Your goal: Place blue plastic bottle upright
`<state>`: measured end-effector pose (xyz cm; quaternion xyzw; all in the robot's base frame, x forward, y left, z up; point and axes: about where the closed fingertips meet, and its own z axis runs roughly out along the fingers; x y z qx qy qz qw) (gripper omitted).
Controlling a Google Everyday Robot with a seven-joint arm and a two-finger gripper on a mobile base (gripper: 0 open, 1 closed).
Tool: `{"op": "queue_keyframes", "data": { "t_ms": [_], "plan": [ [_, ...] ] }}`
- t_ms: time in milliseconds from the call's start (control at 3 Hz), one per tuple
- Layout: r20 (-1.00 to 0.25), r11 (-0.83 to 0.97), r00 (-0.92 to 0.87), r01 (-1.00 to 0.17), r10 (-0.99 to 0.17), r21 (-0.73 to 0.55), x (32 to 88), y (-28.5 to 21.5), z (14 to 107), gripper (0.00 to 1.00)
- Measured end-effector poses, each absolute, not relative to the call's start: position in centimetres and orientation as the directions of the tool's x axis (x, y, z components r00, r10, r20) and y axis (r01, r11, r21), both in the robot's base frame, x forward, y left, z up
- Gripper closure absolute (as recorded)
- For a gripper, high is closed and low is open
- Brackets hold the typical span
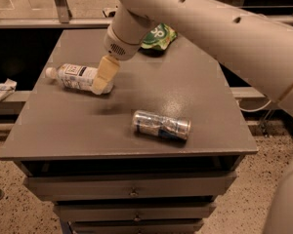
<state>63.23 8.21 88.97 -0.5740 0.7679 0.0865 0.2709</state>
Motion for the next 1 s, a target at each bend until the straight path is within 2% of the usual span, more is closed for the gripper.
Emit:
{"op": "queue_keyframes", "data": {
  "t_ms": [667, 1000],
  "plan": [
    [-0.513, 0.329, -0.245, -0.941, -0.823, -0.08, 66.2, 16.7, 85.9, 0.0],
    [-0.495, 0.31, -0.236, -0.948, -0.836, -0.072, 66.3, 18.8, 85.2, 0.0]
  ]
}}
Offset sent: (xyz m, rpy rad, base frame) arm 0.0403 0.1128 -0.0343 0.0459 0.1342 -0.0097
